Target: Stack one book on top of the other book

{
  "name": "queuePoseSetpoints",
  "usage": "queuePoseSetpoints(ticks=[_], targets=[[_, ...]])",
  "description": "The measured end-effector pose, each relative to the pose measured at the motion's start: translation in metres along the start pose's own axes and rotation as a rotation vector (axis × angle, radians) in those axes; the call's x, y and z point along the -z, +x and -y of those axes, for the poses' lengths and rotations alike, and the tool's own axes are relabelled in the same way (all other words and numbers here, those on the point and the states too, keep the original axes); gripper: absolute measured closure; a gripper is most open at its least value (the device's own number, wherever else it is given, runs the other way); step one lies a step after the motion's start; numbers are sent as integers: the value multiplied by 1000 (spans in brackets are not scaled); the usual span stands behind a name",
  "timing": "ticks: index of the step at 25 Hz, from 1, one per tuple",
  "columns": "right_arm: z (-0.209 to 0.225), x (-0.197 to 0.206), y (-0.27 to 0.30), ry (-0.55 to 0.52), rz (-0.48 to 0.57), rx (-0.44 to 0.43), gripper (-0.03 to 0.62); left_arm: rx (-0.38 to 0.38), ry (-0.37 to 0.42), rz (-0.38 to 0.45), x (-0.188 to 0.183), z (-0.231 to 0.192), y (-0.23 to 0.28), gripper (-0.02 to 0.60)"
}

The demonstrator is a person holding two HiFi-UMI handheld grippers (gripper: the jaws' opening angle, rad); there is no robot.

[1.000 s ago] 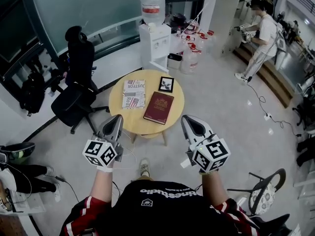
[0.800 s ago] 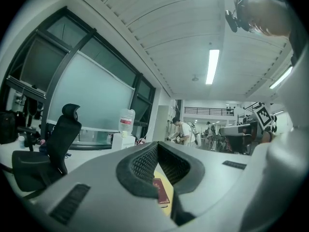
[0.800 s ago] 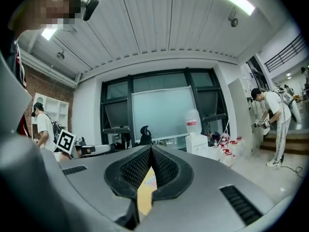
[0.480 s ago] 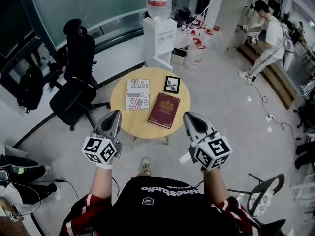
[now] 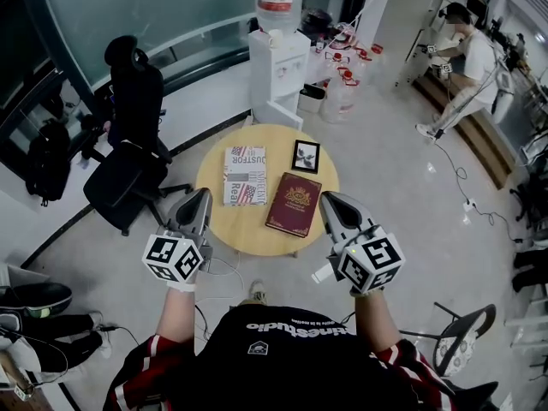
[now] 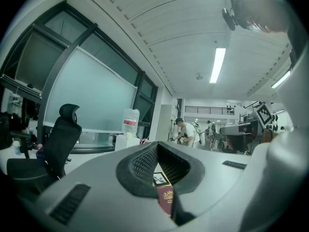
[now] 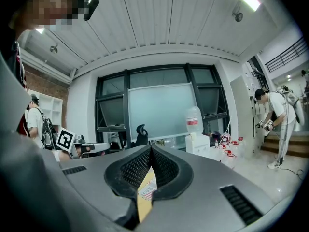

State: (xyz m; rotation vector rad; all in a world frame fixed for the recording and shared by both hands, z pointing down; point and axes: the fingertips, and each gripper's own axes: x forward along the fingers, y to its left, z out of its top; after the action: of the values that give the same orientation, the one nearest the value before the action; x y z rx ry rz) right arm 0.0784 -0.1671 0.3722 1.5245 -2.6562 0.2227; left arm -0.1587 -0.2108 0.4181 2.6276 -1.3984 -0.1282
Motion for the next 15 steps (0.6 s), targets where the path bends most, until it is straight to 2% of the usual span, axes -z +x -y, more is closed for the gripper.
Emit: queuePoseSetpoints(ticks=[15], targets=[[-1, -5, 71, -19, -11, 57, 568, 46, -21, -5, 0, -72, 45, 566]])
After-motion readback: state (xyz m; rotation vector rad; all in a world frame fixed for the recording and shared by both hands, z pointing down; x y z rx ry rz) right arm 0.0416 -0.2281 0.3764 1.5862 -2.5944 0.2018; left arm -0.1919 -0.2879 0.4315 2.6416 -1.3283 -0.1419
